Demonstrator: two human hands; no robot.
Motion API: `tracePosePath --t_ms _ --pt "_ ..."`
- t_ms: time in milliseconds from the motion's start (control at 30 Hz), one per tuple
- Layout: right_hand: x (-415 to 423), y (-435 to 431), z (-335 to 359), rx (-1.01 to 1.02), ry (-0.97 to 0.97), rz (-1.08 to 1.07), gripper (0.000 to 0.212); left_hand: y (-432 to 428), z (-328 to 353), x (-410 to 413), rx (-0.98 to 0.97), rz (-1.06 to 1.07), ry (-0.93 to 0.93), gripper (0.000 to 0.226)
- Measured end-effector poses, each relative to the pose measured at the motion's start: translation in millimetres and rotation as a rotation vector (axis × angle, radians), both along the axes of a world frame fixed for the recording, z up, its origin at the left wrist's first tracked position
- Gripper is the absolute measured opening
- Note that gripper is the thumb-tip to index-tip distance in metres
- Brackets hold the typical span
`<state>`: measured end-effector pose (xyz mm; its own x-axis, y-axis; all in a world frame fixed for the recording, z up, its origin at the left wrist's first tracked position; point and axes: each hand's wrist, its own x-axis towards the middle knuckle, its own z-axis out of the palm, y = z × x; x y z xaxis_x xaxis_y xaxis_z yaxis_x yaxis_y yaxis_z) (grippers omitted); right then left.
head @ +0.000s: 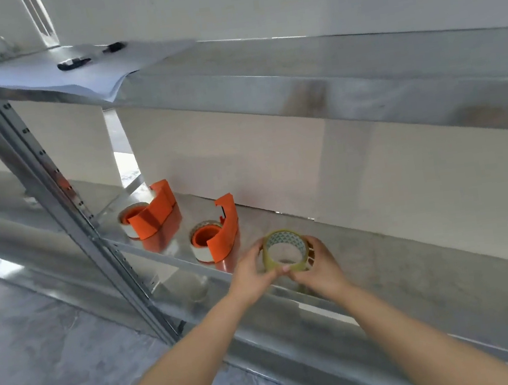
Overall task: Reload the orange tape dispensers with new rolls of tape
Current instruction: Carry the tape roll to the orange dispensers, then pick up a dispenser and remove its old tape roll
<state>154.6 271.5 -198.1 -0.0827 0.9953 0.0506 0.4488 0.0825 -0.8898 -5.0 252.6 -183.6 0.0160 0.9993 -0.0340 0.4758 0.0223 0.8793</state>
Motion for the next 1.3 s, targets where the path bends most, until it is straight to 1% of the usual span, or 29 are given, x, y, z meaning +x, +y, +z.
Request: tracePosePath --t_ms 67,100,200,333,433,567,633,667,700,733,767,833,867,900,967,1000,1067,1133,1200,1233,1267,1300 --pt "-20 4 -7 -0.01 0.018 -0.084 0.055 15 -8 -22 -0.044 -0.092 -0.008 0.082" --pt "-19 2 -6 -0.007 0.015 -0.09 0.054 15 -10 -21 -0.046 -0.105 -0.012 0.08" --pt "-36 -1 -10 0.004 -0.005 -0.172 0.055 32 -11 -37 -0.087 -0.214 0.053 0.079" --pt "-55 -1 -10 0.029 -0.041 -0.265 0.062 54 -15 -52 -0.09 -0.356 0.135 0.075" --pt "-62 -2 -13 0.003 -0.051 -0.309 0.066 64 -19 -57 -0.099 -0.43 0.114 0.071" --pt "-65 -1 -15 -0.068 -0.126 -0.342 0.081 72 -21 -58 -0.114 -0.459 0.085 0.065" --pt "-67 -2 -13 -0.118 -0.121 -0.337 0.095 71 -20 -58 -0.092 -0.479 0.101 0.071" --pt "-69 -4 -11 -0.139 -0.104 -0.347 0.101 69 -18 -59 -0.083 -0.479 0.103 0.081" --pt "-73 -5 -10 -0.141 -0.082 -0.364 0.105 66 -14 -61 -0.072 -0.477 0.103 0.092" --pt "-77 -6 -7 -0.119 -0.062 -0.391 0.108 63 -10 -65 -0.039 -0.485 0.104 0.098" --pt "-83 -6 -3 -0.078 -0.047 -0.42 0.109 62 -4 -69 0.025 -0.503 0.111 0.099" --pt "-97 0 6 0.027 -0.046 -0.454 0.108 66 9 -84 0.165 -0.52 0.115 0.096" --pt "-103 5 11 0.076 -0.063 -0.456 0.105 71 16 -94 0.214 -0.494 0.102 0.095" --pt "-111 12 16 0.108 -0.079 -0.449 0.101 77 22 -106 0.246 -0.435 0.085 0.095" --pt "-130 24 24 0.086 -0.071 -0.404 0.095 92 25 -132 0.26 -0.298 0.045 0.1" --pt "-140 30 26 0.042 -0.045 -0.363 0.093 99 24 -145 0.245 -0.254 0.05 0.102" --pt "-158 36 24 -0.054 0.014 -0.286 0.095 109 15 -167 0.156 -0.214 0.135 0.112" --pt "-171 39 18 -0.124 0.037 -0.259 0.094 113 0 -184 0.011 -0.228 0.207 0.123" --pt "-181 39 12 -0.168 0.075 -0.269 0.088 110 -14 -192 -0.101 -0.27 0.201 0.13" --pt "-185 39 10 -0.183 0.118 -0.285 0.082 109 -19 -194 -0.118 -0.289 0.194 0.129" --pt "-189 39 9 -0.194 0.17 -0.305 0.076 108 -23 -195 -0.102 -0.31 0.196 0.121" --pt "-193 39 9 -0.196 0.201 -0.322 0.068 108 -27 -195 -0.06 -0.325 0.198 0.105"
